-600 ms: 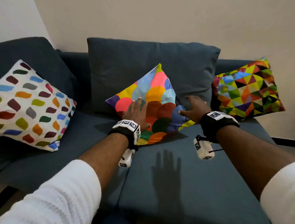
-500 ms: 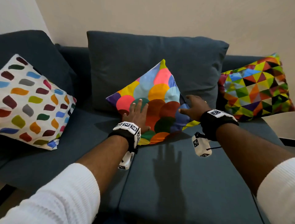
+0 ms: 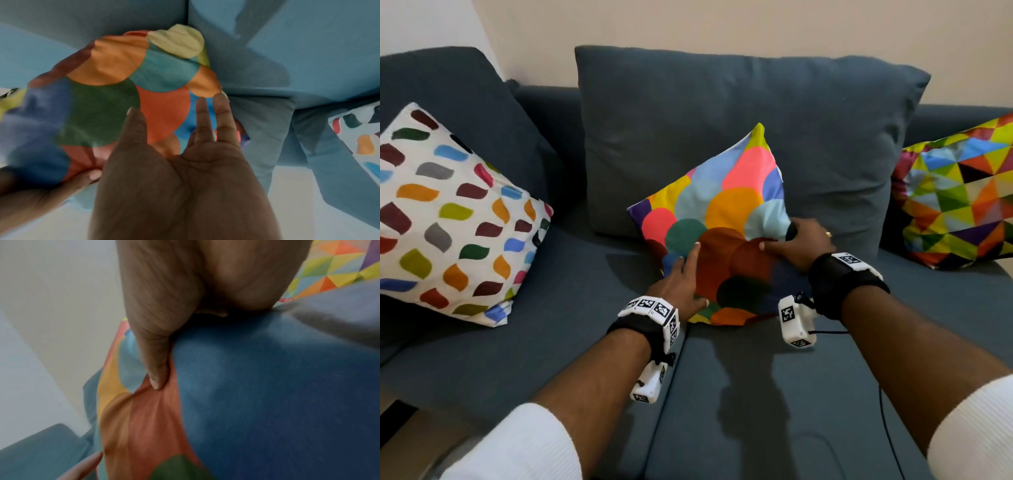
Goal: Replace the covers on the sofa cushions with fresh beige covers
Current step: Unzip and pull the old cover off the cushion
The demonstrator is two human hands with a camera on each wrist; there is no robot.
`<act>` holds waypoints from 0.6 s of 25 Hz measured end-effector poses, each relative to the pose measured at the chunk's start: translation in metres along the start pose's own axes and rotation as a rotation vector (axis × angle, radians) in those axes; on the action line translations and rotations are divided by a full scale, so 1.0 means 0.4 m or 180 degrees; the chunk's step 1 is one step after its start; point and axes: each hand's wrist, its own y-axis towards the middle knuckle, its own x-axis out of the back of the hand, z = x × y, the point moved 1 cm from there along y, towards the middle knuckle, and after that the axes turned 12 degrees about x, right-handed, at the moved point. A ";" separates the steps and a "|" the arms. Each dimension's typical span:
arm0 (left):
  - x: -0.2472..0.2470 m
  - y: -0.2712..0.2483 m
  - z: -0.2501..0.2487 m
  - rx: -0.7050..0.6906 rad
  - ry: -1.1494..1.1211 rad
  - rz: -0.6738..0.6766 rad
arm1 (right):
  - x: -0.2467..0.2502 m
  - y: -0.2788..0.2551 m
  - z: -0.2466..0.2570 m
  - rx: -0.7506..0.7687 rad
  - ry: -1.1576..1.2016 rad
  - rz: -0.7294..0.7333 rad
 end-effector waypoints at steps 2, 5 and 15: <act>0.003 -0.037 -0.005 0.0001 -0.0387 0.0031 | 0.011 -0.054 0.051 0.0328 0.0222 -0.0095; 0.054 -0.108 -0.058 0.0078 -0.1477 -0.0132 | 0.076 -0.143 0.110 0.0606 0.0188 -0.0471; -0.027 -0.468 -0.226 0.0629 -0.4675 0.1209 | 0.213 -0.527 0.051 0.2135 -0.2476 0.0105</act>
